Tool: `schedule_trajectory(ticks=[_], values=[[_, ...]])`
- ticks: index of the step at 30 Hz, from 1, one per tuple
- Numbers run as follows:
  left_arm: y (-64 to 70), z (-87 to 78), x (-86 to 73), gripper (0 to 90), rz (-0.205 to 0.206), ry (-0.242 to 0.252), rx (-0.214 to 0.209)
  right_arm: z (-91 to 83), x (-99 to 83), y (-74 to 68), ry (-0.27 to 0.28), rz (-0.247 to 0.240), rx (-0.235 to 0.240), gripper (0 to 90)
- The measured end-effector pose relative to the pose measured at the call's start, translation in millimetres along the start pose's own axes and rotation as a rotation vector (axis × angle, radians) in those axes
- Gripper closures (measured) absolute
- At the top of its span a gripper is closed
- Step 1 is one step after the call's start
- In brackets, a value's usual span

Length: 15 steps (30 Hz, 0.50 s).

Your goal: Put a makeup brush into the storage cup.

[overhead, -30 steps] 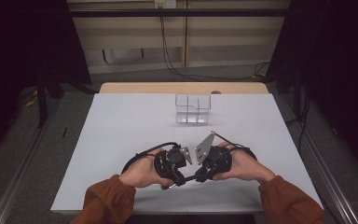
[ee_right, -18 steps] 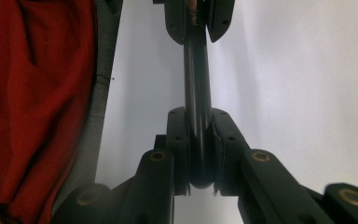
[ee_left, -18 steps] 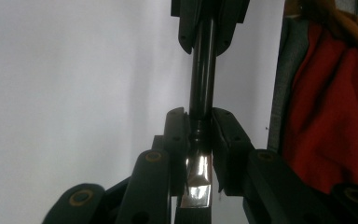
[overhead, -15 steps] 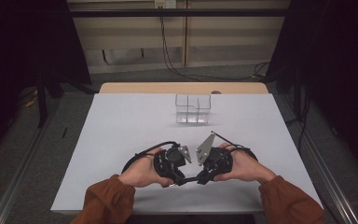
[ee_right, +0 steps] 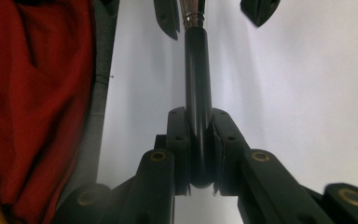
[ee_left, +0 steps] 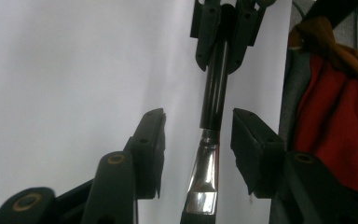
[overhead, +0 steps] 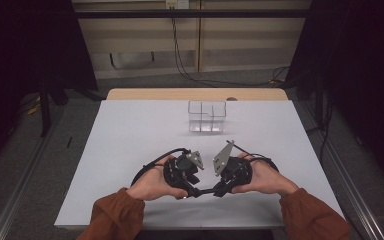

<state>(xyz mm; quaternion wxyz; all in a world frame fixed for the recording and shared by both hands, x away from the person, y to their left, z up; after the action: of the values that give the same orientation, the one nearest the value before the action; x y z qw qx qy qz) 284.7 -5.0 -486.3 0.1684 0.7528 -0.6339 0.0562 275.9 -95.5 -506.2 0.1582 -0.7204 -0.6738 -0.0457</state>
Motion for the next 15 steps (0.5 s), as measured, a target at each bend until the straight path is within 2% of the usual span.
schedule_trajectory(ticks=[3,5,6,8,9,10,12,15], values=[[0.2,-1.6,1.4,47.4,-0.009,0.023,0.005,-2.9,1.2,2.0,0.026,-0.003,-0.018,80.0],[-1.8,-2.5,1.8,41.5,-0.017,0.025,0.020,-4.5,0.8,2.5,0.025,0.001,-0.028,80.1],[-2.2,-2.9,3.4,38.8,-0.029,0.042,0.027,-4.7,0.9,2.8,0.029,-0.001,-0.028,80.0],[-2.9,-4.3,4.0,34.5,-0.038,0.052,0.025,-4.9,0.0,4.0,0.026,0.007,-0.035,80.1],[-4.2,-5.0,3.4,30.4,-0.041,0.048,0.033,-5.1,-1.2,2.7,0.019,0.021,-0.027,80.0],[-4.3,-5.3,3.9,27.2,-0.047,0.057,0.035,-4.8,-1.0,4.1,0.024,0.012,-0.033,80.1],[-3.8,-7.0,4.4,25.0,-0.043,0.073,0.034,-4.8,-2.4,3.4,0.018,0.024,-0.023,80.0],[-6.4,-8.3,3.8,17.1,-0.061,0.087,0.053,-4.5,-2.6,4.9,0.019,0.022,-0.028,80.0]])
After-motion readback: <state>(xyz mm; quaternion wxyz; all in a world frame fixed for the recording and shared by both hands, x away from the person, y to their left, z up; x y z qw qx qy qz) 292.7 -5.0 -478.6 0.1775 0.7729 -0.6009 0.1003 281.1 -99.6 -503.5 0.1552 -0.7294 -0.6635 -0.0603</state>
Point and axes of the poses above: each handheld gripper's, and its own axes: z roughly forward along the jaws, x roughly out of its top, y roughly to its right, the point moved 10 cm from there along z, roughly forward along the jaws, and after that the axes turned 13 degrees about -y, right-handed, at the moved point
